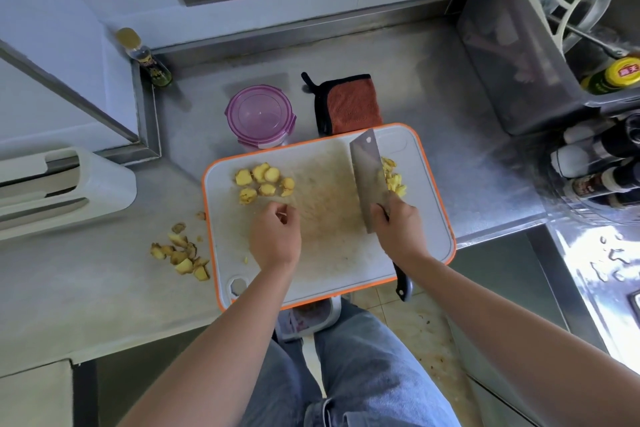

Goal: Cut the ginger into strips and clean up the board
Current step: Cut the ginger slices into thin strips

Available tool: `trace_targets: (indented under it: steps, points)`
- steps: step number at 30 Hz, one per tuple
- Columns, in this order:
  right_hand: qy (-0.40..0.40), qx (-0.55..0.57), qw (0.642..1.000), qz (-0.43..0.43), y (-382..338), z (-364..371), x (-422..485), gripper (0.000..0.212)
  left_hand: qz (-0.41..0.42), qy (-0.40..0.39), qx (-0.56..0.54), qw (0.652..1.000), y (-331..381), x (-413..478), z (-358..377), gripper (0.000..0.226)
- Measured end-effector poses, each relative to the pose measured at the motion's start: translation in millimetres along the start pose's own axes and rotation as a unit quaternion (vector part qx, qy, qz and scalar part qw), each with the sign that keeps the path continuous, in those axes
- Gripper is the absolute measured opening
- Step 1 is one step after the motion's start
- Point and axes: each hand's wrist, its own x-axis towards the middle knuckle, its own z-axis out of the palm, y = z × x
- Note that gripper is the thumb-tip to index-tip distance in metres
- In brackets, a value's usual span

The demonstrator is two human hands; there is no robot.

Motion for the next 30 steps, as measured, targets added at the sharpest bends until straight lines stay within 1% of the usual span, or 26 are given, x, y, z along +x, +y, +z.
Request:
trace_targets:
  steps: [1,3,5,7,10,11,14,16,20,30]
  points:
    - [-0.006,0.006,1.0,-0.002,-5.2,1.5,-1.7,0.027,0.011,0.01,0.014,1.0,0.5,2.4,-2.6,0.015]
    - [-0.046,0.006,0.998,-0.029,-12.8,6.3,-5.4,0.018,0.037,0.024,0.043,0.998,1.6,8.0,-7.5,0.014]
    - [-0.073,-0.018,0.996,-0.05,-14.4,9.5,-6.7,0.02,0.059,0.037,0.067,0.995,4.0,14.7,-12.3,0.016]
    - [-0.056,-0.017,0.998,-0.036,-12.4,10.5,-2.1,0.023,0.078,0.044,0.084,0.992,7.3,21.5,-16.3,0.017]
    - [-0.025,0.025,0.999,-0.006,-13.7,7.8,6.5,0.019,0.097,0.022,0.11,0.989,13.4,31.3,-19.6,0.016]
    - [-0.028,0.028,0.999,-0.005,-15.1,6.3,8.6,0.018,0.105,0.011,0.12,0.987,15.4,35.2,-19.4,0.018]
    - [-0.06,0.014,0.998,-0.014,-17.1,4.6,10.6,0.025,0.145,-0.009,0.165,0.976,21.6,46.0,-16.9,0.02]
    - [-0.07,0.017,0.997,-0.01,-16.4,6.0,9.3,0.021,0.162,-0.013,0.201,0.966,24.3,51.8,-15.4,0.021]
    - [-0.07,0.021,0.997,-0.004,-16.4,7.6,6.9,0.014,0.18,-0.024,0.257,0.949,20.5,60.7,-15.3,0.02]
    - [-0.064,0.016,0.998,-0.01,-14.6,8.3,11.7,0.015,0.214,-0.031,0.315,0.924,18.9,66.6,-13.0,0.019]
